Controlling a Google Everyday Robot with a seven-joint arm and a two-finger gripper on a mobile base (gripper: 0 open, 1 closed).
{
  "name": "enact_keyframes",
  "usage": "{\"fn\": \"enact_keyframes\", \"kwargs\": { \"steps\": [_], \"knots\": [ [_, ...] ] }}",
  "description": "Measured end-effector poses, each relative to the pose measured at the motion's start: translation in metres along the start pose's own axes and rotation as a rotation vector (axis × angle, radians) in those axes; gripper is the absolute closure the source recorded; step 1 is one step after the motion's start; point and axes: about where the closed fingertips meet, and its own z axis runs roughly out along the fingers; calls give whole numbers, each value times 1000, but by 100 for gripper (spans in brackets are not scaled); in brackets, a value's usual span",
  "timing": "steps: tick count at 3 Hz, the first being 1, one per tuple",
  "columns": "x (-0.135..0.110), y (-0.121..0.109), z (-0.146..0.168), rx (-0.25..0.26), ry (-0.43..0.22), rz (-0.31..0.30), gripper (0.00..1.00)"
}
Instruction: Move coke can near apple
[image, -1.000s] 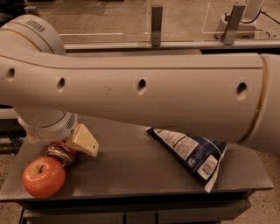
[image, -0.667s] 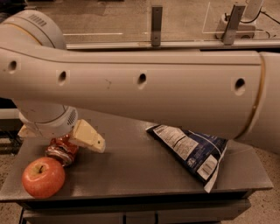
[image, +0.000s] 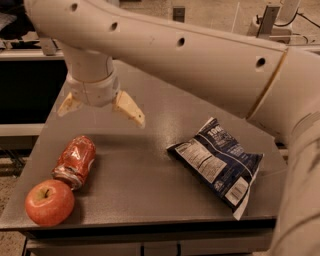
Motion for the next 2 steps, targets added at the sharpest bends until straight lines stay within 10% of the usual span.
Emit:
{"fn": "enact_keyframes", "kwargs": {
  "steps": [2],
  "knots": [
    [19, -7, -28, 64, 32, 22, 0]
  ]
}}
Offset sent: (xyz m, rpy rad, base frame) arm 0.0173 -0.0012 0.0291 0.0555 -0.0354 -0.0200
